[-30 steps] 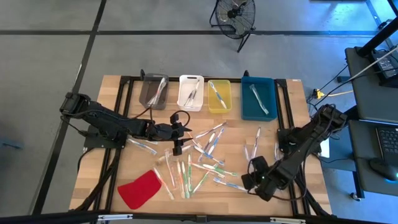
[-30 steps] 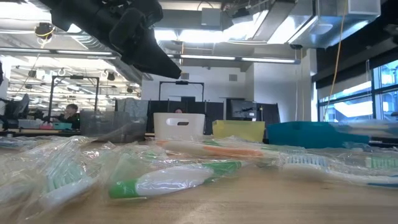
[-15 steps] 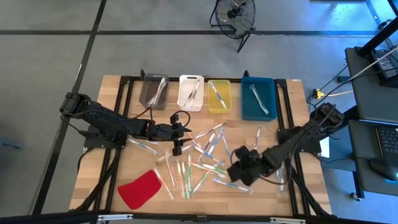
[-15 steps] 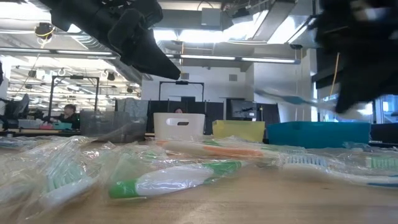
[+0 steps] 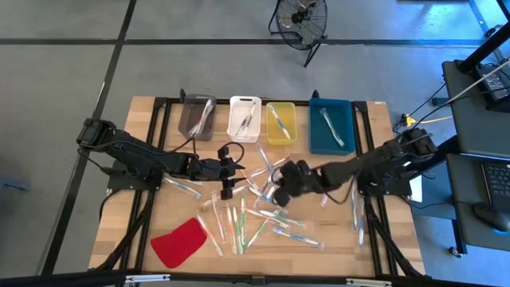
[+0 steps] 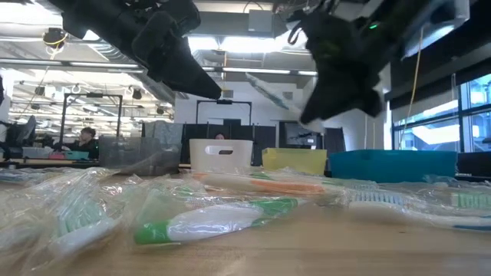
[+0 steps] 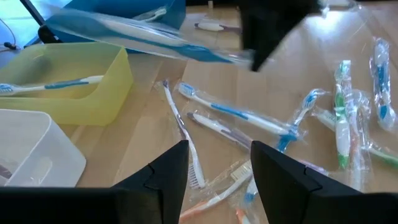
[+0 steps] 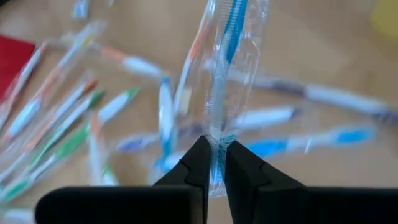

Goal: Pick & Place Toothbrushes
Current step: Put the blue toothbrush into the yellow bin

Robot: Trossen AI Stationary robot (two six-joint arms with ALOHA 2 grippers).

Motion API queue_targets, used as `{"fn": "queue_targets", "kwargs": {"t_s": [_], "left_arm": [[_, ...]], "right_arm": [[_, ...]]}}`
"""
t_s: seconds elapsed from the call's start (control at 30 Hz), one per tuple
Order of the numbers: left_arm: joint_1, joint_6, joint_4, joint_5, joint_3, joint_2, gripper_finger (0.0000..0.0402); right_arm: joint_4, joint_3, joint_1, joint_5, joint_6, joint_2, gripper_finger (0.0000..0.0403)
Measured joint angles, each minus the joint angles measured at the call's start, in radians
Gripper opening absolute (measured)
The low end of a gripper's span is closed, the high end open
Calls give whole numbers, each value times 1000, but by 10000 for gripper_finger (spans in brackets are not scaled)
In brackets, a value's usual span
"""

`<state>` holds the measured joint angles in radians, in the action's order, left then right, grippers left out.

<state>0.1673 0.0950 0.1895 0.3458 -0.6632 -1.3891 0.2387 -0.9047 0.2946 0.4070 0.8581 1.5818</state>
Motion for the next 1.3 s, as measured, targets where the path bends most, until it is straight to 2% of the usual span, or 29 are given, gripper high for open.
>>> {"fn": "queue_targets", "kwargs": {"t_s": [0.63, 1.03, 1.3], "left_arm": [[0, 7, -37, 0, 0, 0, 168], [0, 7, -62, 0, 0, 0, 168], [0, 7, -62, 0, 0, 0, 168]], "right_arm": [[-203, 0, -338, -4, -446, 0, 34], [-209, 0, -512, -4, -594, 0, 34], [-182, 0, -604, -5, -608, 1, 34]]}}
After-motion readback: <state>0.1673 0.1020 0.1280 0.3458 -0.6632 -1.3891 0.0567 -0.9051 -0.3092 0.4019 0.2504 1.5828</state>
